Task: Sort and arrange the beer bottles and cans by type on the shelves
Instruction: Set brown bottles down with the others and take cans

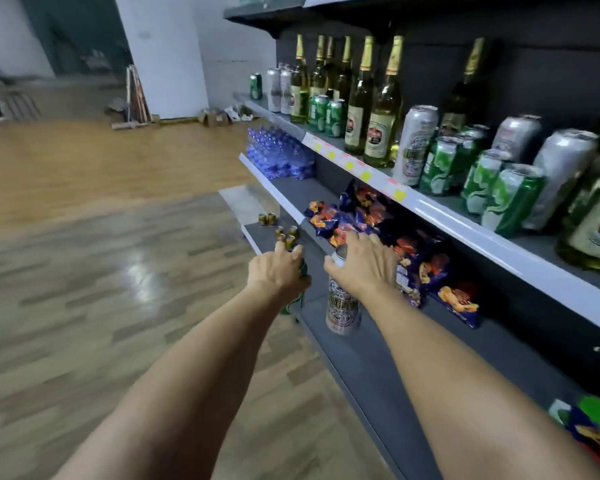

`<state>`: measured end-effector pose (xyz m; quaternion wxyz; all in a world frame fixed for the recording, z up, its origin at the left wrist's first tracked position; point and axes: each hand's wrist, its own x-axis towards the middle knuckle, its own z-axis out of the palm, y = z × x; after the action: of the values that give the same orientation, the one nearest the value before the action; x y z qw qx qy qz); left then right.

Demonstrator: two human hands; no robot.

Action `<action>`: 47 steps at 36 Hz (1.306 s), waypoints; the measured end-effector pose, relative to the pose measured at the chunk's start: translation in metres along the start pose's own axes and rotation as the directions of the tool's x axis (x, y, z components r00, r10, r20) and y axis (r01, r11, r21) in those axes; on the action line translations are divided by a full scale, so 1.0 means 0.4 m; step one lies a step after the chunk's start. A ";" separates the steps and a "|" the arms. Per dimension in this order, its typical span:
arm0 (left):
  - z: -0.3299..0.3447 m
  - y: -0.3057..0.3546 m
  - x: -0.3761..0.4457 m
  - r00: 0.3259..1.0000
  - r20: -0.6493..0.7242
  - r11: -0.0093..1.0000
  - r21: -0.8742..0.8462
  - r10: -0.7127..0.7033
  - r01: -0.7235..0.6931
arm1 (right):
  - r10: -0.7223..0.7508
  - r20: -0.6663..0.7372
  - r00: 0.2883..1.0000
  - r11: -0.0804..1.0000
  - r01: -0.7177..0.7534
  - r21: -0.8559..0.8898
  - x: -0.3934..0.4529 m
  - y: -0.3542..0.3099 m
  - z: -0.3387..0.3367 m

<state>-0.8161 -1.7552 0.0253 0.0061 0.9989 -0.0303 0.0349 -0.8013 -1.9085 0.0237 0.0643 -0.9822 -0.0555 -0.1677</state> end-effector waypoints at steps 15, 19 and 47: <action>0.014 -0.269 0.443 0.998 -0.029 0.998 -0.036 -0.054 0.053 | -0.074 -0.030 0.997 0.997 0.074 -0.003 0.499 -0.174 0.176; 0.001 -0.365 0.587 0.999 -0.032 0.999 -0.045 -0.011 0.009 | -0.029 -0.049 0.998 0.999 0.028 -0.024 0.646 -0.234 0.214; -0.111 -0.633 1.647 0.963 -0.246 0.992 -0.038 0.110 -0.123 | 0.045 -0.353 0.935 0.998 -0.060 -0.032 1.689 -0.331 0.261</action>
<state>-0.1476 -1.5415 0.1131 0.0344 0.9830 -0.0891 0.1567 -0.1514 -1.7038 0.1678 0.0567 -0.9386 -0.0134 -0.3402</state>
